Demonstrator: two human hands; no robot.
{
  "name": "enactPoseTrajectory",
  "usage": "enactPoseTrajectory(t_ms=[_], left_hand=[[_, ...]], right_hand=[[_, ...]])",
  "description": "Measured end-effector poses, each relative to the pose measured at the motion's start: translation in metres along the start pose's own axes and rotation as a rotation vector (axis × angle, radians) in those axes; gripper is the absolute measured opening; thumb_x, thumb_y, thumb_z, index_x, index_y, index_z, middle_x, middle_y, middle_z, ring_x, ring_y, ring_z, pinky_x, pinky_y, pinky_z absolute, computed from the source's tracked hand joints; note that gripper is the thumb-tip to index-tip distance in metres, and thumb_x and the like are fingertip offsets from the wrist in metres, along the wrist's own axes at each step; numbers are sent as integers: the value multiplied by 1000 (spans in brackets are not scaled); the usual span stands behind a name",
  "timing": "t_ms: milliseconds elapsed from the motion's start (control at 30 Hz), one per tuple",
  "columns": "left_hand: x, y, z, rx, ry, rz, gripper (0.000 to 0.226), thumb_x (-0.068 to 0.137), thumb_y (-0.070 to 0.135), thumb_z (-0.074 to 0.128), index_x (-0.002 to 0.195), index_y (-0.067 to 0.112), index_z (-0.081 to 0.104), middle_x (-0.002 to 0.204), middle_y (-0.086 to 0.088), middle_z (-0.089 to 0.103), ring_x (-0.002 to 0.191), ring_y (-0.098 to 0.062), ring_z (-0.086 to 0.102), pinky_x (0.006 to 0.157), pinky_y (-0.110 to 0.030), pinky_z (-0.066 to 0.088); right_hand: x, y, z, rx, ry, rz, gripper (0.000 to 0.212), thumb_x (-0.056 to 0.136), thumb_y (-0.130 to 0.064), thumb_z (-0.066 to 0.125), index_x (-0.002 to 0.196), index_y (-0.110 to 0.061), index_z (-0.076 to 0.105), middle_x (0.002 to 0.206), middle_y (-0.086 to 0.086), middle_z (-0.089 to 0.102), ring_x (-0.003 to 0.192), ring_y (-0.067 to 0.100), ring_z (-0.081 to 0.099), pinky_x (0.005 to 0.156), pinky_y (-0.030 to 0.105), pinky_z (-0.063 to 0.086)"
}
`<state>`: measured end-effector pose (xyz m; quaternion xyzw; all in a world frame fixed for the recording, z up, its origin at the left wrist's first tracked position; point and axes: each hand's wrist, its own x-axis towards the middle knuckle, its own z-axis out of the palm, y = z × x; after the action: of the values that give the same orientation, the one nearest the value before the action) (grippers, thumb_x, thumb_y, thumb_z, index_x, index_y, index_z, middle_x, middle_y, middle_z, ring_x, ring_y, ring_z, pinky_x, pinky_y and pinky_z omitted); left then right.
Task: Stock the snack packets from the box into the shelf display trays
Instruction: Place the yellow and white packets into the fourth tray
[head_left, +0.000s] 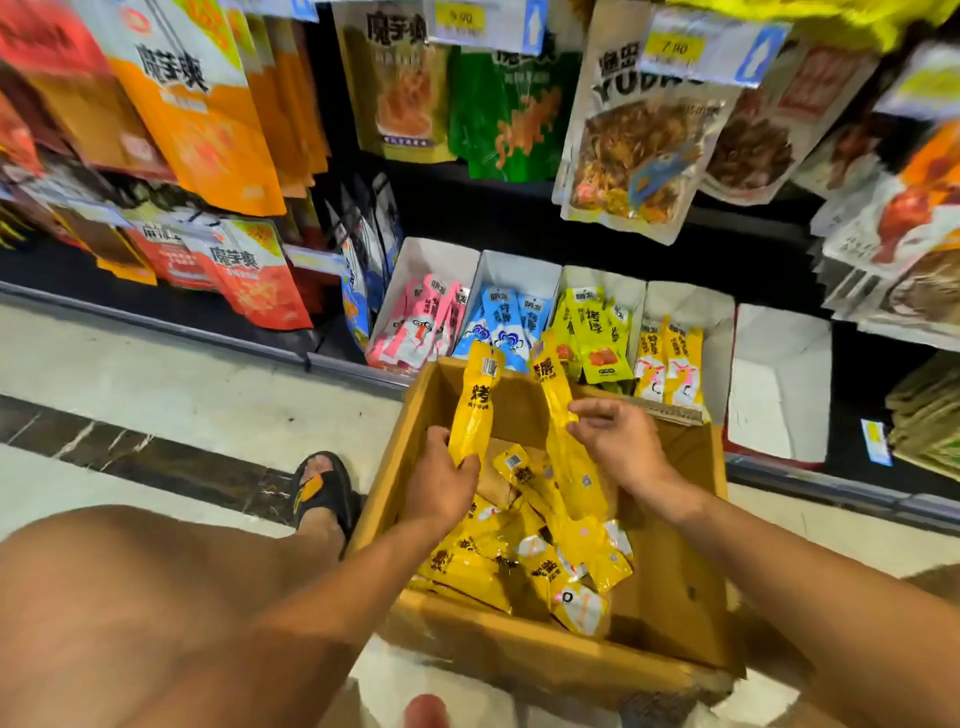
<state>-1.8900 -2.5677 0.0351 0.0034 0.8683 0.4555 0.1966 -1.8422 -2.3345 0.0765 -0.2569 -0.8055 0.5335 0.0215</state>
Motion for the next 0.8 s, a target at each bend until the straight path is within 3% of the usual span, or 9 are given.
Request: enactPoseTrajectory(t_ms=[100, 200, 333, 400, 567, 700, 800], left_hand=[[14, 46, -14, -103, -57, 104, 21, 99, 19, 65, 116, 27, 55, 108, 2, 70, 102, -23, 68, 89, -39, 55], [28, 90, -28, -229, -125, 113, 20, 98, 9, 63, 108, 26, 60, 102, 4, 70, 99, -23, 67, 88, -38, 55], [47, 127, -30, -347, -259, 81, 16, 96, 26, 64, 112, 30, 63, 109, 4, 74, 104, -21, 70, 96, -40, 55], [56, 139, -19, -486, -319, 44, 31, 92, 36, 70, 121, 26, 66, 116, 2, 76, 110, -24, 71, 102, -49, 53], [72, 141, 15, -608, -370, 14, 45, 84, 17, 79, 127, 12, 66, 117, -10, 76, 108, -34, 72, 100, -58, 54], [88, 145, 32, -610, -317, -9, 38, 87, 6, 78, 123, 14, 68, 111, -9, 78, 103, -31, 74, 96, -56, 57], [100, 149, 32, -552, -317, 43, 39, 86, 8, 80, 122, 17, 69, 111, -4, 78, 102, -25, 75, 95, -51, 58]], right_hand=[[-5, -37, -27, 171, 69, -35, 27, 85, 2, 74, 99, -22, 73, 95, 4, 73, 77, 8, 69, 59, 20, 53], [-4, -64, -53, 349, 22, -43, 31, 84, 7, 72, 104, -16, 71, 97, 2, 71, 73, 3, 68, 52, 19, 51], [5, -71, -69, 488, -50, -22, 41, 83, 5, 74, 117, -17, 66, 109, 3, 71, 92, 18, 70, 70, 33, 58], [10, -67, -69, 531, -54, 0, 43, 84, 6, 72, 119, -16, 63, 110, 3, 71, 92, 17, 71, 69, 32, 58], [22, -49, -61, 556, -89, 39, 54, 84, 8, 71, 128, -19, 56, 109, 4, 71, 95, 23, 71, 73, 38, 58], [39, -44, -48, 497, -43, 124, 52, 88, 6, 68, 132, -19, 54, 115, 7, 67, 95, 19, 69, 66, 28, 54], [52, -40, -43, 436, -63, 171, 44, 92, -10, 69, 132, -19, 54, 115, 4, 70, 103, 18, 69, 83, 37, 56]])
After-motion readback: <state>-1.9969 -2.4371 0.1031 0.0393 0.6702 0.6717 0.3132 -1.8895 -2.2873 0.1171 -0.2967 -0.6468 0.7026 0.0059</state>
